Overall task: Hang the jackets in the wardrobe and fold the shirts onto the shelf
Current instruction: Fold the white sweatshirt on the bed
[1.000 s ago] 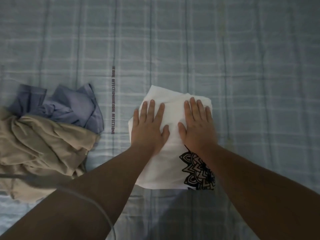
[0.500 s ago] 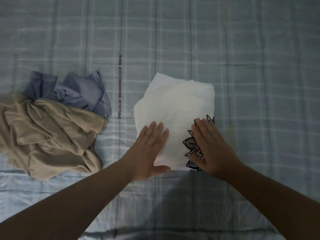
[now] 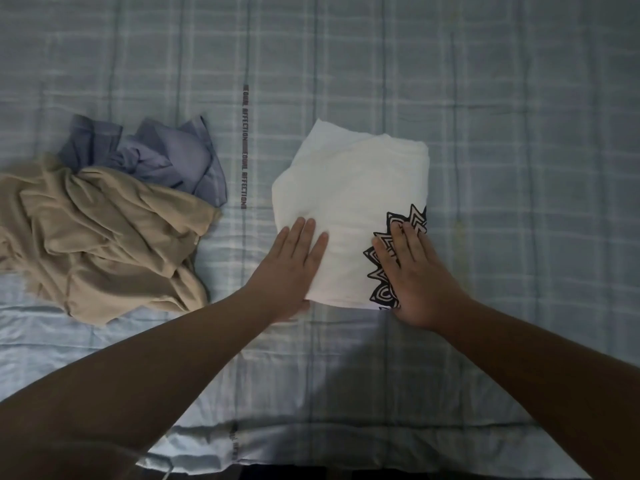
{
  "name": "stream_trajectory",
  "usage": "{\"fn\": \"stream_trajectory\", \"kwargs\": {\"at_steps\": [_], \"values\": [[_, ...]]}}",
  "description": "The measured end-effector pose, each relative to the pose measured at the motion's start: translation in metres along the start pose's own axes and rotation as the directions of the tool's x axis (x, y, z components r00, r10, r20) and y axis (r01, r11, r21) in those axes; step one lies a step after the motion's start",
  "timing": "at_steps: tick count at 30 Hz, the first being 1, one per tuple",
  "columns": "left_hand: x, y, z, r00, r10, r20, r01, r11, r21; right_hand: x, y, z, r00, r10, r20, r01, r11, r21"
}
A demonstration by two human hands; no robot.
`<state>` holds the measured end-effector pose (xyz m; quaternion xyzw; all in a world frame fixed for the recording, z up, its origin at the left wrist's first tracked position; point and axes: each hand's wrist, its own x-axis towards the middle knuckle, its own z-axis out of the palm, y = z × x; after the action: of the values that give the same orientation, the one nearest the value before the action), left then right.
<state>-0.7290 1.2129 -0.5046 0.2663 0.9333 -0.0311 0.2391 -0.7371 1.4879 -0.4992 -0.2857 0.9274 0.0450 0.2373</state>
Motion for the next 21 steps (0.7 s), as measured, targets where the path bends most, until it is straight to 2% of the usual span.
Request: {"fn": "stream_trajectory", "kwargs": {"at_steps": [5,8,13,15,16,18,21], "values": [[-0.005,0.010,-0.005,1.000,-0.025,0.017,0.026,0.998,-0.058,-0.004,-0.001,-0.001,0.999,0.022,-0.032,-0.022,1.000,-0.001],[-0.017,0.012,-0.012,0.997,-0.014,0.073,0.019,0.997,-0.074,-0.014,-0.007,-0.002,0.999,0.042,-0.007,-0.042,0.998,0.045],[-0.045,0.020,-0.027,0.965,0.069,0.253,-0.030,0.988,-0.155,-0.049,-0.024,-0.005,0.994,0.010,0.109,-0.028,0.985,0.169],[-0.049,0.013,-0.040,0.946,0.107,0.305,-0.018,0.959,-0.281,-0.056,-0.024,-0.019,0.981,-0.017,0.193,-0.048,0.944,0.326],[-0.049,0.007,-0.049,0.937,0.120,0.328,0.023,0.916,-0.400,-0.059,-0.022,-0.032,0.977,-0.018,0.212,-0.079,0.893,0.442],[-0.044,-0.010,-0.069,0.923,0.119,0.365,0.149,0.766,-0.626,-0.060,-0.012,-0.062,0.972,0.030,0.233,-0.173,0.764,0.622],[-0.028,-0.037,-0.095,0.933,0.054,0.356,0.286,0.491,-0.823,-0.047,0.013,-0.103,0.947,0.115,0.299,-0.293,0.691,0.661]]}}
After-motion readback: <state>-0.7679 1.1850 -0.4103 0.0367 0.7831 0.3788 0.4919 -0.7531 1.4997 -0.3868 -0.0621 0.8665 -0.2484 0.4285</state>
